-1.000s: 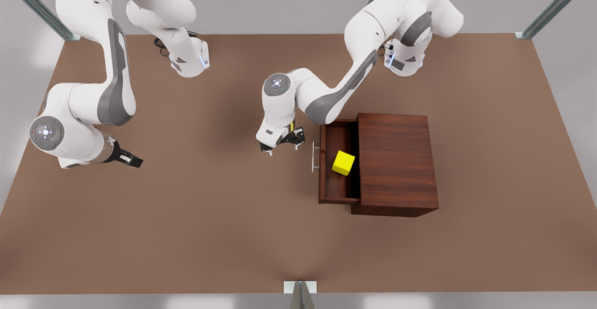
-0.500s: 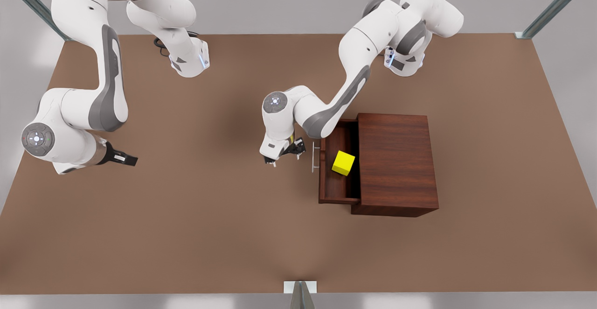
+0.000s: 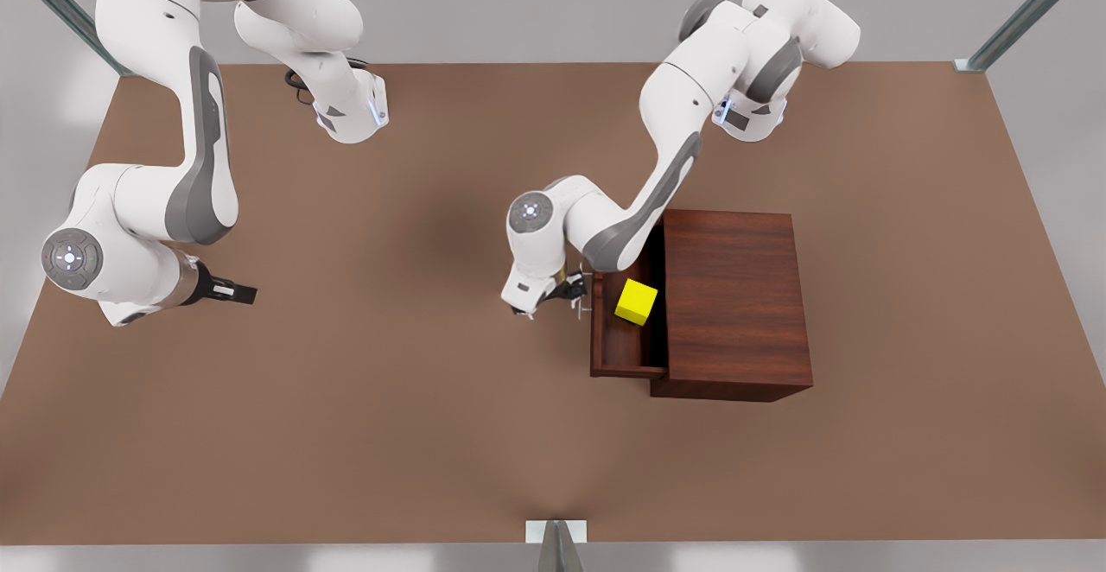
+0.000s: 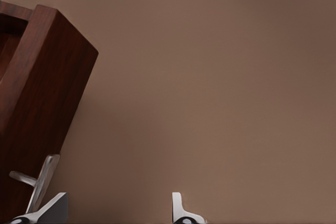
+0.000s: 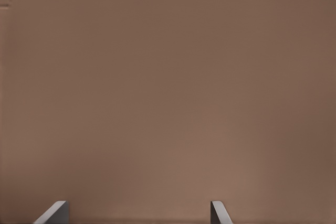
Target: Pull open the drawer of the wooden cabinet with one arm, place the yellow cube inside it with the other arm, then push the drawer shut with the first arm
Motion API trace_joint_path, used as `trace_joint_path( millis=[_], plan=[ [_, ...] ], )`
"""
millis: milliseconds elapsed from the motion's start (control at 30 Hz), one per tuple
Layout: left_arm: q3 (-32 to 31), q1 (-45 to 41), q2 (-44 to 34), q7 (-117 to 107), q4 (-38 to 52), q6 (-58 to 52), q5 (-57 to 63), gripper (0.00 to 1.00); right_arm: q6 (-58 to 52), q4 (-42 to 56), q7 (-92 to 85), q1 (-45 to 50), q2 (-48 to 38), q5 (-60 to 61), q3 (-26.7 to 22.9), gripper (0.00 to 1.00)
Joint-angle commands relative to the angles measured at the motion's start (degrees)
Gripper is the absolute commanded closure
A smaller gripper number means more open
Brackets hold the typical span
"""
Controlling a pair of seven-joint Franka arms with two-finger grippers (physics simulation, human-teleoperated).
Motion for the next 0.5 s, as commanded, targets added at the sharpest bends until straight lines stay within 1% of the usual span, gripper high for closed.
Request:
trace_joint_path(
  millis=[0,467],
  plan=[
    [0.01,0.33,-0.28,10.42,0.02,-2.1,0.0,0.0,-0.02,0.03,-3.14,0.03,-0.06,0.04,-0.01,0.0],
    [0.01,3.93,-1.07,18.06,-0.86,-4.65,-0.35,0.0,0.24,0.2,-2.79,0.03,-0.06,0.13,-0.01,0.0]
  ],
)
